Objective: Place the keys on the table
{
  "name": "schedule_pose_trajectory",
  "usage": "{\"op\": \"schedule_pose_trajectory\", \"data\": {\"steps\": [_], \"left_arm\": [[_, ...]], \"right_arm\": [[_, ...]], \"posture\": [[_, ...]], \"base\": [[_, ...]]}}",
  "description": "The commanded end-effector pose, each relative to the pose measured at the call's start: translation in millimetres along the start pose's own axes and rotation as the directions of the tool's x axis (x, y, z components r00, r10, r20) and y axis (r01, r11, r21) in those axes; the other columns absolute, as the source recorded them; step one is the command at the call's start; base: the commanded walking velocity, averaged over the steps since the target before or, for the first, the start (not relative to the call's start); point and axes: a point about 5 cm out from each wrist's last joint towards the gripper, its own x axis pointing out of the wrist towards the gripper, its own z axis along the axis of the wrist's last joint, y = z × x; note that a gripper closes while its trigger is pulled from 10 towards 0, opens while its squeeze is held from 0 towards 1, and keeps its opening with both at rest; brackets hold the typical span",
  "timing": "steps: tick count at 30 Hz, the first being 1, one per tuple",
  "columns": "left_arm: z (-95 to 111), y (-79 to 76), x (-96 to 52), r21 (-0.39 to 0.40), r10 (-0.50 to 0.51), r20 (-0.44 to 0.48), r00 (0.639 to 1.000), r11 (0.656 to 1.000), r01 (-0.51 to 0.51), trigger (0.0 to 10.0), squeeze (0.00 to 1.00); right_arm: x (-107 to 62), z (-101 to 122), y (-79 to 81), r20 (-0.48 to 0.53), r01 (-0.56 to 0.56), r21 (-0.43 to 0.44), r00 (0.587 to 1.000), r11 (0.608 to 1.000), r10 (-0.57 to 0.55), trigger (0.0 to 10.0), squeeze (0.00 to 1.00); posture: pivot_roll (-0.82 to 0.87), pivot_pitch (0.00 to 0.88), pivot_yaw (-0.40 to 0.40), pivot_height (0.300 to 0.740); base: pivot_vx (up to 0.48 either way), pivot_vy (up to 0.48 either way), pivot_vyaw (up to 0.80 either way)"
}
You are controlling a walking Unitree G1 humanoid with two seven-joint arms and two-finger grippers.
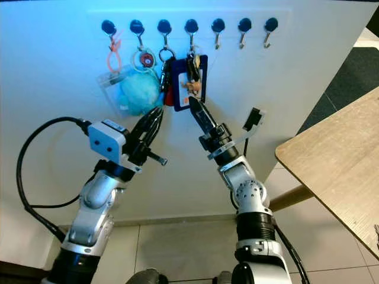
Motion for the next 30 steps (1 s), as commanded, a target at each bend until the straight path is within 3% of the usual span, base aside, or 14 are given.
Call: {"op": "schedule_pose_trajectory", "data": {"steps": [1, 9, 13, 14, 15, 16, 17, 20, 21, 23, 30], "left_arm": [[1, -1.6, 0.2, 0.007, -0.007, -0.002, 1.000, 1.000, 0.007, 10.0, 0.00], [1, -1.6, -0.5, 0.007, -0.004, -0.004, 1.000, 1.000, 0.004, 10.0, 0.00], [0, -1.6, -0.8, 0.006, -0.001, -0.004, 1.000, 1.000, 0.001, 10.0, 0.00], [0, -1.5, -1.0, 0.006, 0.000, -0.004, 1.000, 1.000, 0.000, 10.0, 0.00], [0, -1.6, -0.9, 0.006, 0.000, -0.004, 1.000, 1.000, 0.000, 10.0, 0.00], [0, -1.7, -0.9, 0.006, 0.000, -0.003, 1.000, 1.000, 0.000, 10.0, 0.00], [0, -1.9, -0.9, 0.005, 0.001, -0.003, 1.000, 1.000, -0.001, 10.0, 0.00], [0, -2.0, -1.0, 0.005, 0.001, -0.003, 1.000, 1.000, -0.001, 10.0, 0.00], [0, -2.1, -1.1, 0.005, 0.000, -0.003, 1.000, 1.000, 0.000, 10.0, 0.00], [0, -2.4, -1.0, 0.004, -0.002, -0.002, 1.000, 1.000, 0.002, 10.0, 0.00], [0, -3.0, -0.3, 0.006, -0.006, -0.001, 1.000, 1.000, 0.006, 10.0, 0.00]], "right_arm": [[24.5, -10, 19.4, 0.013, -0.110, 0.048, 0.994, 0.993, 0.109, 10.0, 0.00], [26.1, -11, 30.3, -0.002, -0.191, 0.088, 0.981, 0.978, 0.192, 10.0, 0.00], [23.9, -13, 34.4, -0.015, -0.218, 0.053, 0.976, 0.975, 0.219, 9.9, 0.00], [23.5, -13, 35.3, -0.015, -0.222, 0.052, 0.975, 0.974, 0.223, 9.1, 0.00], [22.2, -14, 35.9, -0.014, -0.223, 0.054, 0.975, 0.973, 0.224, 6.7, 0.00], [21.3, -14, 36.2, -0.014, -0.223, 0.056, 0.974, 0.973, 0.224, 6.7, 0.00], [19.9, -14, 36.3, -0.013, -0.222, 0.057, 0.975, 0.973, 0.223, 4.9, 0.00], [18.9, -14, 36.3, -0.013, -0.220, 0.057, 0.975, 0.974, 0.221, 4.1, 0.00], [16.9, -15, 35.4, -0.009, -0.211, 0.057, 0.977, 0.976, 0.212, 2.1, 0.00], [13.3, -15, 33.6, -0.002, -0.196, 0.057, 0.980, 0.979, 0.197, 0.0, 0.00], [9.0, -17, 31.0, 0.001, -0.179, 0.057, 0.984, 0.982, 0.179, 0.3, 0.00]], "posture": [[0.05, 0.105, 0.002, 0.740], [0.05, 0.105, -0.004, 0.740], [0.04, 0.104, -0.006, 0.740], [0.04, 0.104, -0.006, 0.740], [0.04, 0.103, -0.006, 0.740], [0.04, 0.103, -0.006, 0.740], [0.04, 0.101, -0.006, 0.740], [0.04, 0.100, -0.005, 0.740], [0.04, 0.098, -0.005, 0.740], [0.04, 0.096, -0.004, 0.740], [0.04, 0.095, -0.003, 0.740]], "base": [[0.000, 0.000, 0.00], [0.000, 0.000, 0.00], [0.000, 0.000, 0.00], [0.000, 0.000, 0.00], [0.000, 0.000, 0.00], [0.000, 0.000, 0.00], [0.000, 0.000, 0.00], [0.000, 0.000, 0.00], [0.000, 0.000, 0.00], [0.000, 0.000, 0.00], [0.000, 0.000, 0.00]]}}
